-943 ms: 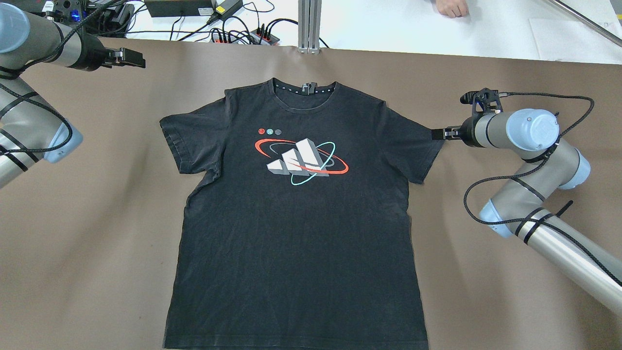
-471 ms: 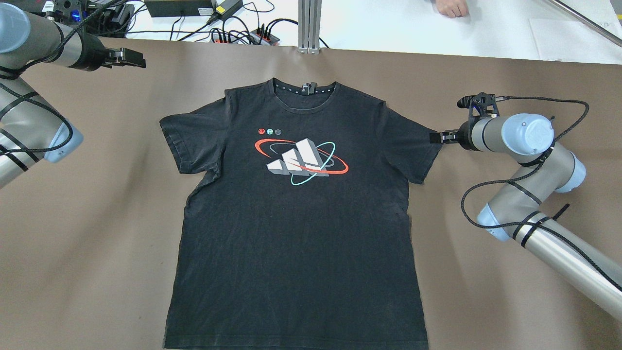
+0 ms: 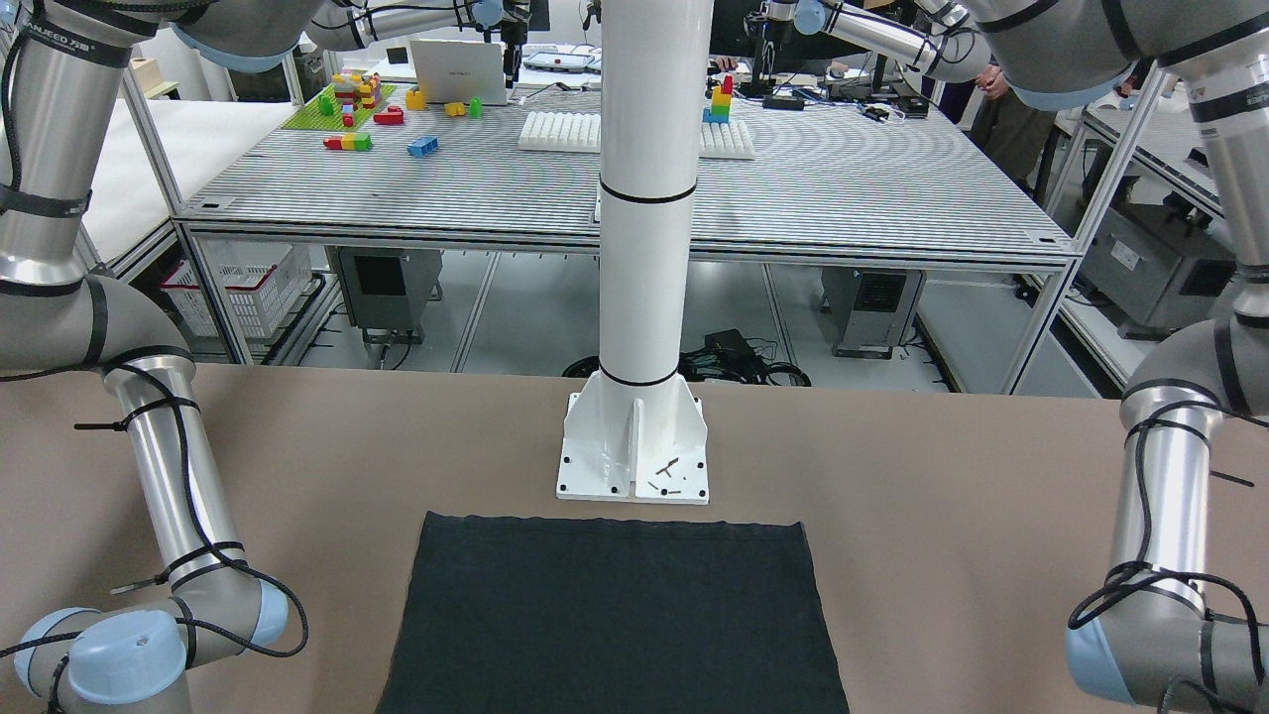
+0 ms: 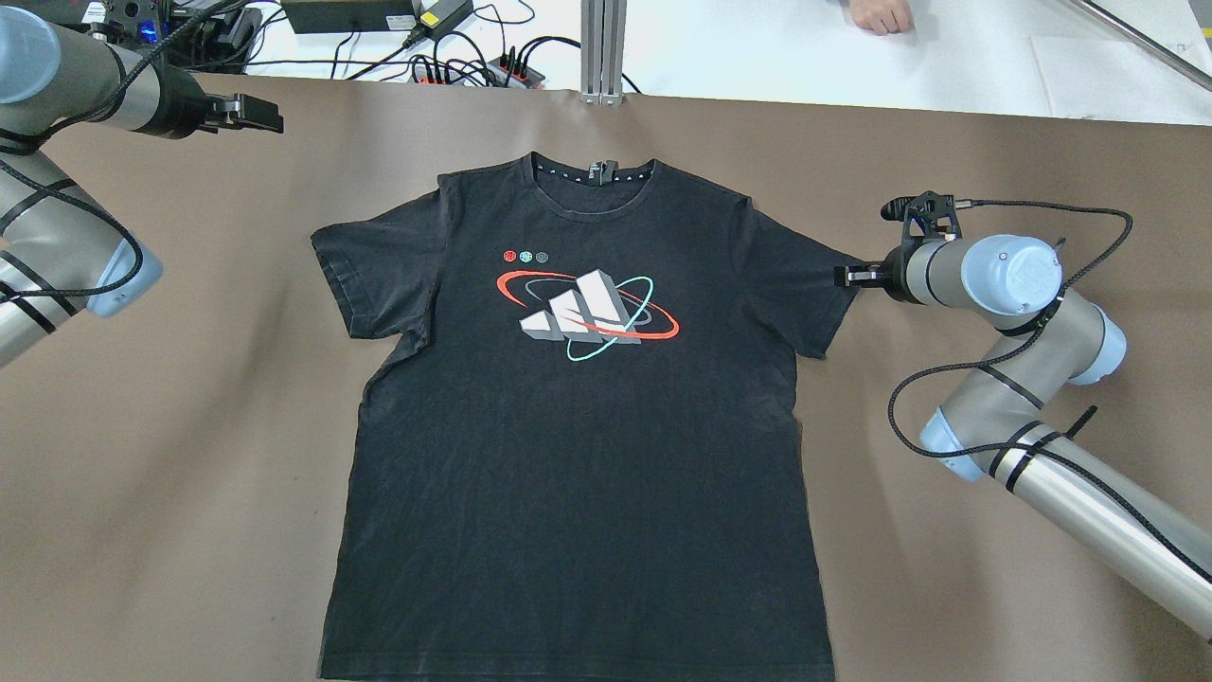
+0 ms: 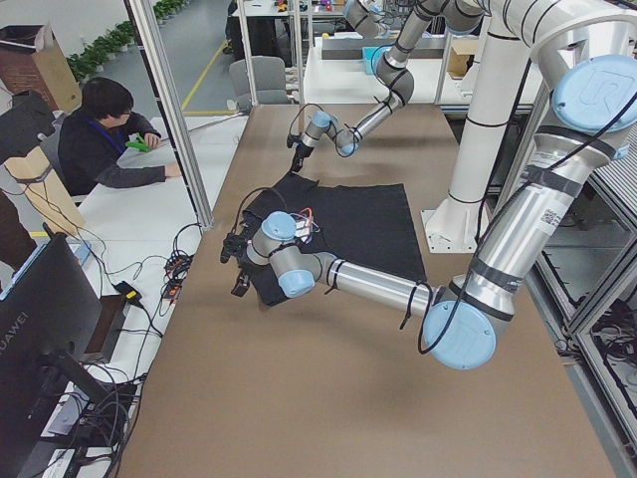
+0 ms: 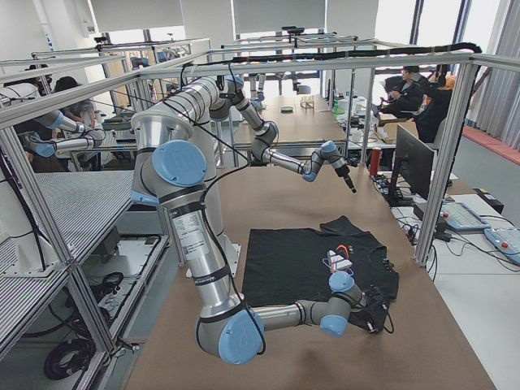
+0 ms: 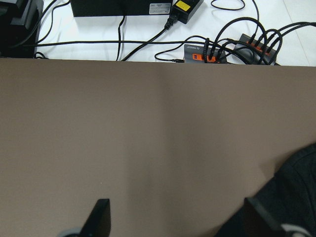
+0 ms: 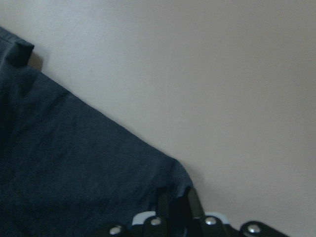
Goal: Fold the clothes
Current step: 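Move both grippers toward the shirt's shoulders near the collar, then grasp each sleeve edge with left and right grippers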
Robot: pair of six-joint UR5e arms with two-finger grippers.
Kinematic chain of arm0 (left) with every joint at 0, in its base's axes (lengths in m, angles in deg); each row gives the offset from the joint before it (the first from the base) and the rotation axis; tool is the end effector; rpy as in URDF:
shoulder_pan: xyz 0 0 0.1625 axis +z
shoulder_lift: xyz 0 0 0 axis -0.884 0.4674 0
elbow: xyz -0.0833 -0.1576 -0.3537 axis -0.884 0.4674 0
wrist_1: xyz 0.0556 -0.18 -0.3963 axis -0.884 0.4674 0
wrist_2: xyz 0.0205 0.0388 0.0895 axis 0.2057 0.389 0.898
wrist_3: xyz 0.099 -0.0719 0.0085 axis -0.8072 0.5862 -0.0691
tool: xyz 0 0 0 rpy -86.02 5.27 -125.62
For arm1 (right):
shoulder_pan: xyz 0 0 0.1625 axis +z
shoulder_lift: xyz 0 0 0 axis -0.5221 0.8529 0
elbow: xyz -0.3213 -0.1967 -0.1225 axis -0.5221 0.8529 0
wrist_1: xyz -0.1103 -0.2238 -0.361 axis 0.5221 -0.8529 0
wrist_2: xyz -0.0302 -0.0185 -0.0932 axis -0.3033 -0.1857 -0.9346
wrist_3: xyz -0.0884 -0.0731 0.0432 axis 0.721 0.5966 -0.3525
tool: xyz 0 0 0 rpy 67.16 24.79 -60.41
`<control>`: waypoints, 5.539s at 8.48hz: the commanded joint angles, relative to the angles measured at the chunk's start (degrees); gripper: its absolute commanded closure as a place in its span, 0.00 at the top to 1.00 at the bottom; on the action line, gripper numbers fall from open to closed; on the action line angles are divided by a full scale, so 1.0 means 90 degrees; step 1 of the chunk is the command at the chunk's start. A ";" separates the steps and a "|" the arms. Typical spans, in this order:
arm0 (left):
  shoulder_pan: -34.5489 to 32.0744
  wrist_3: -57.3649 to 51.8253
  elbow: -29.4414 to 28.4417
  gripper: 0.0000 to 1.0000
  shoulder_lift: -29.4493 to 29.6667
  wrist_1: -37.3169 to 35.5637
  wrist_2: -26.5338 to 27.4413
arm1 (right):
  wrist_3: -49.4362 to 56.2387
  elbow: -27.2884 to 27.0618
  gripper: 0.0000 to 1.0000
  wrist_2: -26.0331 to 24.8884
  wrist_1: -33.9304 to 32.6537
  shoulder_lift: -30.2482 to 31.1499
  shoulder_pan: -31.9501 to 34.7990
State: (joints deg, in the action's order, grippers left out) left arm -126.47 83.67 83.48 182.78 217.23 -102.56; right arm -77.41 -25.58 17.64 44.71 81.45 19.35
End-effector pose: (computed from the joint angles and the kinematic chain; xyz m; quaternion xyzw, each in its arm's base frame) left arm 0.2445 -0.7125 0.3718 0.2762 0.4341 -0.1078 0.8507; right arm -0.3867 -0.6517 0.4682 0.2776 -0.4026 0.0679 0.8696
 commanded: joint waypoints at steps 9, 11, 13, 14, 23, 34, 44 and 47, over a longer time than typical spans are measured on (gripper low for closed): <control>0.0000 0.0010 -0.0007 0.95 -0.0058 0.0015 -0.0003 | -0.0569 -0.1004 0.00 0.0557 -0.1860 -0.1617 -0.0128; 0.0049 0.0010 -0.0017 0.95 -0.0078 0.0015 0.0016 | -0.0589 -0.0684 0.00 -0.0009 -0.1850 -0.1957 -0.0471; 0.0107 0.0010 -0.0133 0.95 -0.0020 0.0015 0.0182 | -0.0599 -0.0224 0.00 -0.0506 -0.1840 -0.2388 -0.0753; 0.0136 0.0010 -0.0134 0.95 0.0000 0.0015 0.0192 | -0.0599 -0.0212 0.38 -0.0586 -0.1831 -0.2380 -0.0793; 0.0955 0.0333 -0.0095 0.95 -0.0368 0.0871 0.0641 | -0.0608 -0.0281 0.94 -0.0275 -0.1792 -0.2146 -0.0530; 0.1631 0.0078 -0.0876 0.80 -0.0342 0.1510 0.1364 | -0.0745 -0.0544 0.94 -0.0323 -0.1772 -0.1931 -0.0550; 0.1524 0.0390 -0.0721 0.00 -0.0039 0.1354 0.1043 | -0.0745 -0.0759 0.94 -0.0343 -0.1685 -0.1677 -0.0560; 0.1552 0.0954 0.0495 0.00 0.0204 -0.0309 0.1052 | -0.0745 -0.0759 0.94 -0.0343 -0.1587 -0.1608 -0.0560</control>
State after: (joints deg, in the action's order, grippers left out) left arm -112.73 88.84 80.57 183.08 224.78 -93.01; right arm -84.11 -32.38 14.56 30.06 66.69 14.32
